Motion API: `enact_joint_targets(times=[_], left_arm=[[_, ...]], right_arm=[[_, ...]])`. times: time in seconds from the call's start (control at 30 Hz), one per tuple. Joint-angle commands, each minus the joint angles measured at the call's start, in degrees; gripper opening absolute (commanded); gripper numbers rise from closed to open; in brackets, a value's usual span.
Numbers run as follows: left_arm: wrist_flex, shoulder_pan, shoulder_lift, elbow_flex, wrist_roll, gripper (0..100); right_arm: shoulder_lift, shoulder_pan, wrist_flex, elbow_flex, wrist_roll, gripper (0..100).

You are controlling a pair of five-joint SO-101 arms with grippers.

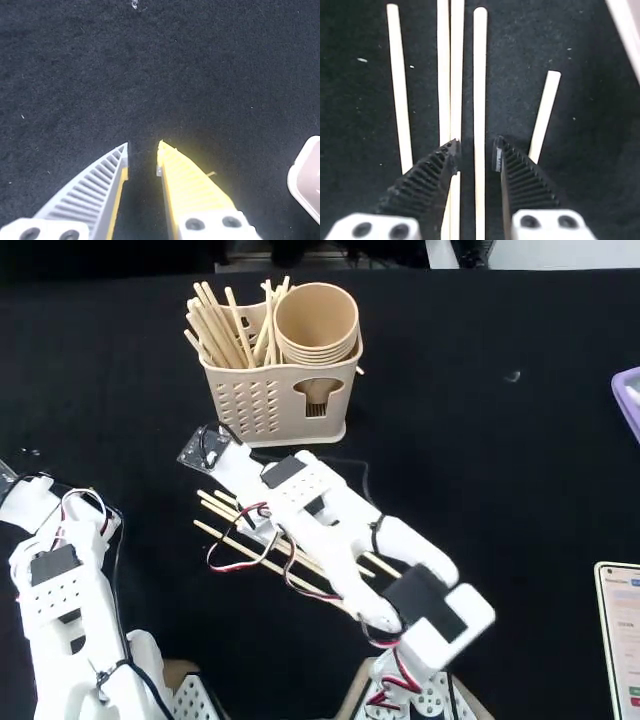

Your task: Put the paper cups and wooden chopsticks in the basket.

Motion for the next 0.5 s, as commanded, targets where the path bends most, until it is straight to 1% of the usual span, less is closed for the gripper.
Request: enact_joint_targets(times=[0.0,0.13,0.27,0.37,0.47], left_arm=[[-0.97,0.04,-1.49,-0.66,0.09,11],[-0.97,0.22,-1.49,-0.75,0.09,11],[-0.97,0.22,-1.49,-0.75,0.09,11],[-0.97,0.22,-1.49,-0.66,0.09,11],[-0.97,0.13,-1.49,-0.66,0.09,11]], right_arm=[[-8.13,-2.20,-0.09,2.24,-1.93,11.5],[-9.36,-5.27,-3.16,7.34,-1.67,11.4],[-7.60,-5.63,-8.62,10.15,-1.58,11.4],[-4.18,-5.27,-9.23,9.01,-1.49,11.3],[-1.80,-5.10,-7.74,6.81,-1.49,10.0]])
